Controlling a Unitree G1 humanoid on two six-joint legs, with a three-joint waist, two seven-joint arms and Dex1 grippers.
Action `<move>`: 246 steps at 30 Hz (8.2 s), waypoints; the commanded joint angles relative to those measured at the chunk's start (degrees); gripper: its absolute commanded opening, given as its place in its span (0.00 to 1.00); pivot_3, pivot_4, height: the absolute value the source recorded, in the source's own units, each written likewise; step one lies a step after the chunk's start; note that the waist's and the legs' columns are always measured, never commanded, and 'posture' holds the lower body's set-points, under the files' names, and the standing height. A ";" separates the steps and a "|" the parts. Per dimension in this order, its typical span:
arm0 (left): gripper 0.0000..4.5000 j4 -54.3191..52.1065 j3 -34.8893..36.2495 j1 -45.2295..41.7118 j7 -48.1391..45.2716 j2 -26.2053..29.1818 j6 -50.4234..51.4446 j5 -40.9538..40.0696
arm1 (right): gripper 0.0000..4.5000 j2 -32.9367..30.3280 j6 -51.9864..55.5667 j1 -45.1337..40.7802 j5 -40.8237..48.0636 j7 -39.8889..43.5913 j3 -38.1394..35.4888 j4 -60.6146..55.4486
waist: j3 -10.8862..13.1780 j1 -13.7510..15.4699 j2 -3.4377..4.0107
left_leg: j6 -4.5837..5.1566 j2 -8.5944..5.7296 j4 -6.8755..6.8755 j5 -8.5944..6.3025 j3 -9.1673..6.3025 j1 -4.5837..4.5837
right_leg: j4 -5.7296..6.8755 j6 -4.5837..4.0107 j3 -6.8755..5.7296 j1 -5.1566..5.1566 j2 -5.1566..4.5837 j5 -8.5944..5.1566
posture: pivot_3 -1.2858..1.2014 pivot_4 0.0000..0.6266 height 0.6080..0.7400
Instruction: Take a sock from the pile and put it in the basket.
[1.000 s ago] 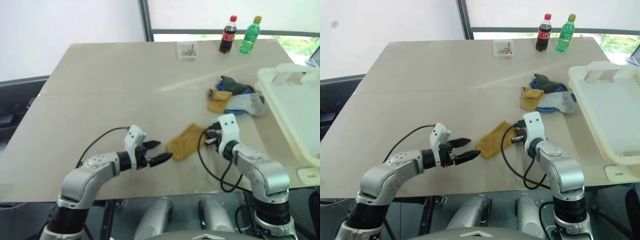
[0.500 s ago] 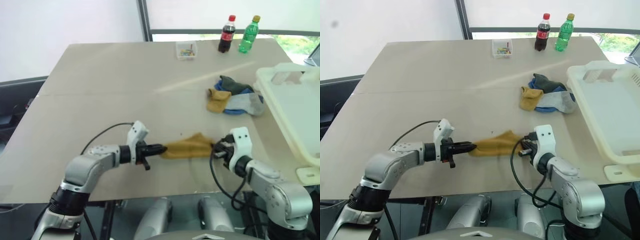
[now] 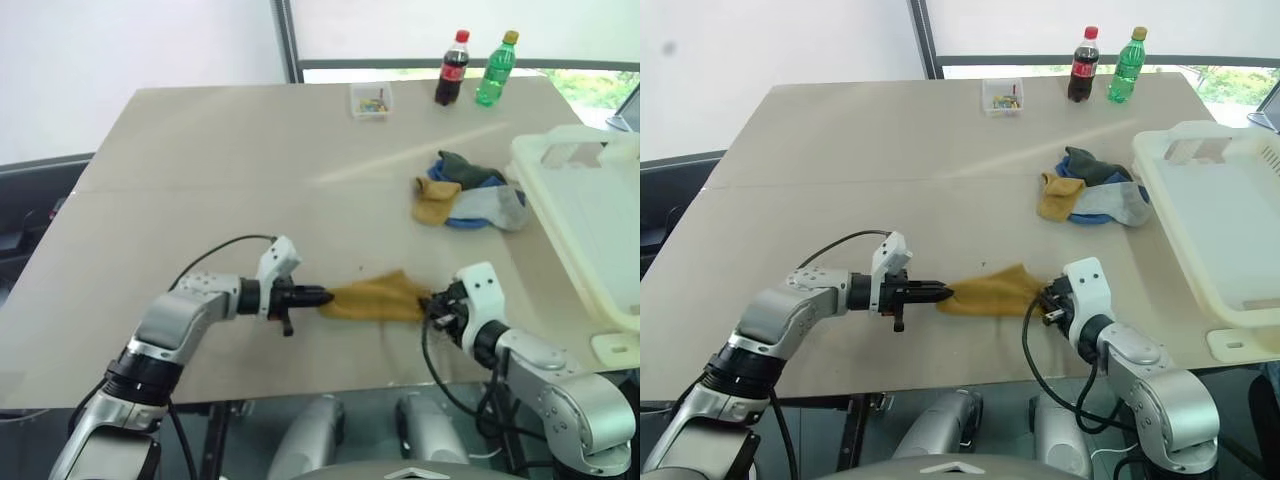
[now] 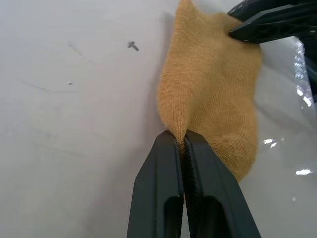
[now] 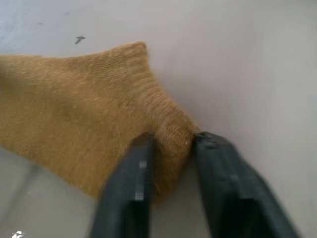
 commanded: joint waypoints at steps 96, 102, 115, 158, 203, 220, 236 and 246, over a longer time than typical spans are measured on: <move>0.49 -22.72 15.69 22.55 19.16 -6.91 -20.34 3.14 | 0.01 -9.28 -59.12 -37.53 -23.20 18.81 8.79 62.12 | 0.08 -0.17 -0.01 | -0.07 0.00 -0.01 0.04 0.12 -0.06 | 0.00 -0.03 0.08 -0.03 0.14 0.02 | 0.52 0.24 0.99; 0.49 -23.03 16.14 23.51 19.38 -7.17 -20.43 2.49 | 0.01 -3.42 -52.93 -37.68 -18.49 21.08 8.78 60.84 | 0.07 -0.20 -0.01 | -0.06 0.00 -0.01 0.04 0.11 -0.06 | 0.00 -0.03 0.08 -0.03 0.15 0.03 | 0.52 0.24 0.99; 0.49 -25.57 18.44 27.13 19.97 -6.76 -19.78 1.11 | 0.01 10.56 -34.35 -40.77 -7.03 29.00 12.84 55.32 | 0.07 -0.66 0.02 | -0.04 0.00 -0.01 0.02 0.09 -0.02 | 0.07 -0.04 0.08 -0.05 0.17 0.03 | 0.52 0.24 0.99; 0.49 -25.88 20.92 27.39 23.58 -8.72 -17.46 -1.60 | 0.62 0.52 -40.74 -39.03 -4.16 36.61 15.09 45.76 | 0.06 -1.37 0.02 | -0.01 -0.01 -0.01 0.00 0.03 0.00 | 0.07 -0.04 0.03 -0.06 0.15 0.03 | 0.52 0.24 0.99; 0.49 -24.44 22.67 28.67 23.59 -9.35 -17.55 -4.17 | 0.02 11.79 -1.32 -46.39 19.40 13.31 -16.45 58.53 | 0.06 -1.06 0.03 | 0.00 -0.03 -0.03 -0.01 -0.01 -0.04 | 0.02 -0.07 0.00 -0.06 0.07 0.03 | 0.52 0.24 0.99; 0.49 -23.13 21.64 26.84 23.36 -9.43 -17.05 -3.56 | 0.02 13.07 3.67 -48.05 23.76 0.09 -26.87 61.77 | 0.08 -1.51 0.07 | 0.00 -0.02 -0.06 -0.01 0.06 -0.04 | 0.06 -0.06 0.07 -0.07 0.09 0.03 | 0.52 0.24 0.99; 0.49 -23.63 22.14 25.92 25.12 -9.51 -16.10 -3.81 | 0.02 14.49 10.37 -52.07 27.21 -15.77 -38.89 69.94 | 0.07 -1.58 0.09 | 0.01 0.00 -0.07 -0.01 0.08 -0.05 | 0.05 -0.06 0.09 -0.07 0.07 0.03 | 0.52 0.24 0.99; 0.49 -24.50 21.77 24.42 26.10 -9.62 -14.25 -4.34 | 0.39 14.80 14.13 -50.68 28.85 -19.49 -38.39 61.14 | 0.08 -1.61 0.11 | 0.01 0.00 -0.07 -0.01 0.08 -0.06 | 0.05 -0.06 0.08 -0.08 0.09 0.03 | 0.52 0.24 0.99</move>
